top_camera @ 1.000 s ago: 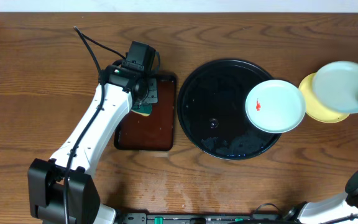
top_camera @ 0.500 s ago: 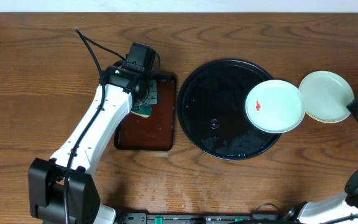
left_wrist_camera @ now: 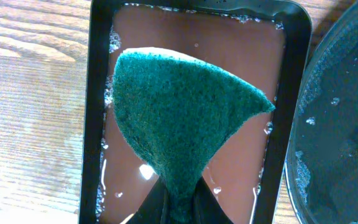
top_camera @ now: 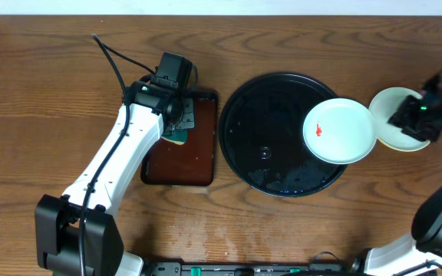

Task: Clean dirty plates on tray and stack at the side
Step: 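Set the pale green plate onto the yellow plate and release, then move right gripper to the rim of the remaining pale green plate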

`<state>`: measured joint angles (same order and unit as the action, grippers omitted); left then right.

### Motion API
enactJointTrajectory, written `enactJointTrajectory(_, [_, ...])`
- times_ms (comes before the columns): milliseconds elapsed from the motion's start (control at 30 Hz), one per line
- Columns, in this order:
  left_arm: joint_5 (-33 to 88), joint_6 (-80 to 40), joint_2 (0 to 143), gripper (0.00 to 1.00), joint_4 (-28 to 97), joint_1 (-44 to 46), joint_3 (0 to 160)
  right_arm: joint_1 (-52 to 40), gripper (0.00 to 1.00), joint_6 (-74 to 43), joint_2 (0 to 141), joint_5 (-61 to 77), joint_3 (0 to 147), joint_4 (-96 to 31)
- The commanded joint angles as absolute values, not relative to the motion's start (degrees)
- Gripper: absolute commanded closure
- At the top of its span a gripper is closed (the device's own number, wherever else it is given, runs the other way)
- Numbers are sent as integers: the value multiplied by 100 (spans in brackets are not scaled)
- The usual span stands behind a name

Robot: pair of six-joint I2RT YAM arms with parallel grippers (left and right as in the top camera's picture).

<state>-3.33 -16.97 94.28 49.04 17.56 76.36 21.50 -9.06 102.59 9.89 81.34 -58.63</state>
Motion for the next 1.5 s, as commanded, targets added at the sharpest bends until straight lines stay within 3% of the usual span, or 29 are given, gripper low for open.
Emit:
enactJointTrajectory(0, [-342,-1791,9435,92,4921,1743,7607,1719,68,-760,10202,-54,8071,-5922])
enactJointTrajectory(33, [-342,-1791,9435,93,4934,1743,7607,1564,74,-762,10202,-259,8018,-5920])
enactJointTrajectory(100, [-342,-1791,9435,92,4941,1743,7607,1393,76,-760,10202,-429,7948,-5889])
enactJointTrajectory(233, [-342,-1793,9435,92,4939,1743,7607,1164,72,-760,10202,-467,7743,-5634])
enactJointTrajectory(633, [-342,-1793,9435,92,4965,1743,7607,1236,72,-760,10202,-447,7046,-4842])
enactJointTrajectory(967, [-344,-1791,9435,92,4965,1743,7607,1234,88,-764,10202,-445,7030,-4860])
enactJointTrajectory(1100, [-344,-1791,9435,92,4963,1743,7607,1232,81,-764,10202,-443,6919,-4816])
enactJointTrajectory(1267, [-344,-1791,9435,92,4965,1743,7607,1232,99,-762,10202,-176,6783,-4584])
enactJointTrajectory(1467, [-344,-1791,9435,92,4963,1743,7607,1232,99,-762,10184,1033,6938,-4591])
